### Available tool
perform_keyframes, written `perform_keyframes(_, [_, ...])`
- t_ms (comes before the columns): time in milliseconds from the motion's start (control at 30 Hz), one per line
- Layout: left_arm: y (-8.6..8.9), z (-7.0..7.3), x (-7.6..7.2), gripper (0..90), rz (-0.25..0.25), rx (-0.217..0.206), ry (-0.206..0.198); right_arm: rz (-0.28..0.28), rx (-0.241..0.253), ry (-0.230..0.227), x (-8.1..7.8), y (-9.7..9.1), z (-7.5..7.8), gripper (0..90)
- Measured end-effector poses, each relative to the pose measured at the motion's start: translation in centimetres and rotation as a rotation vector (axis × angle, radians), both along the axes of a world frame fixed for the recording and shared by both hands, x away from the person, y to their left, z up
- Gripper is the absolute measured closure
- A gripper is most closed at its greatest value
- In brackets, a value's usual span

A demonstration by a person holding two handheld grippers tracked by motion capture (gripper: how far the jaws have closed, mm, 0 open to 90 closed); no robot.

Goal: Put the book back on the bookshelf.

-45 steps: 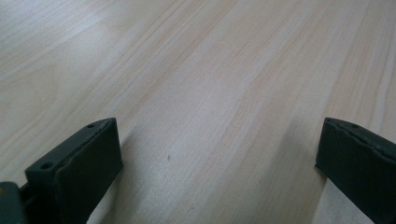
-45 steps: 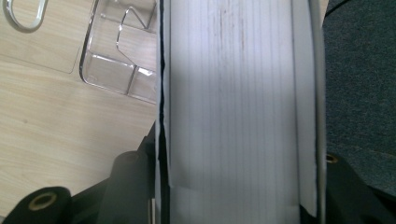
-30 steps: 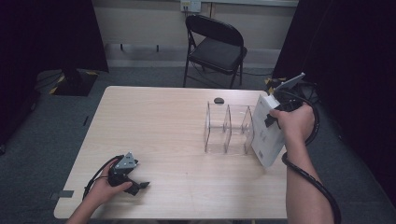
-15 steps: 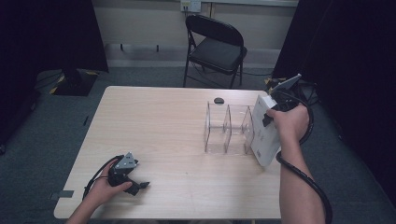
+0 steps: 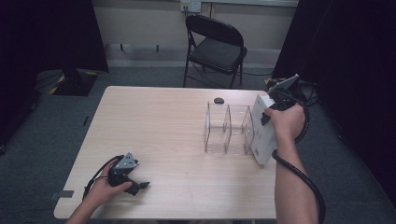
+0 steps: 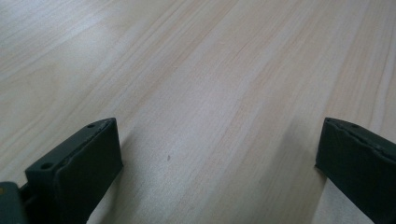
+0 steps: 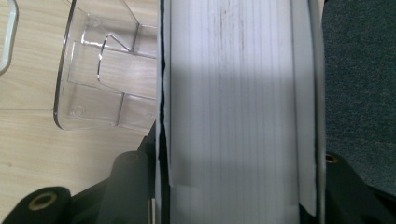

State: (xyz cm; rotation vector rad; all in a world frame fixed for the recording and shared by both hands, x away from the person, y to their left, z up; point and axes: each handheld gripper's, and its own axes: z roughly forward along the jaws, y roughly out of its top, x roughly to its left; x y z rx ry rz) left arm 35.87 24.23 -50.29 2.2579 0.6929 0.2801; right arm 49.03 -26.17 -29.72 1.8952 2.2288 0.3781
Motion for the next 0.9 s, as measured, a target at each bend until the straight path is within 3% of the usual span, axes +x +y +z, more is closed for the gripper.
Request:
perform_keyframes(400, [0.0,0.0,0.0,0.0,0.0,0.0,0.0,0.022,-0.018,0.023,-0.3,0.2,-0.7,51.5])
perform_keyframes(767, [0.0,0.0,0.0,0.0,0.0,0.0,0.0,0.03,0.02,0.018,-1.4,-1.1,-1.1,49.9])
perform_keyframes(900, [0.0,0.0,0.0,0.0,0.0,0.0,-0.001,0.042,0.0,0.033,-1.4,-0.7,-1.1,48.3])
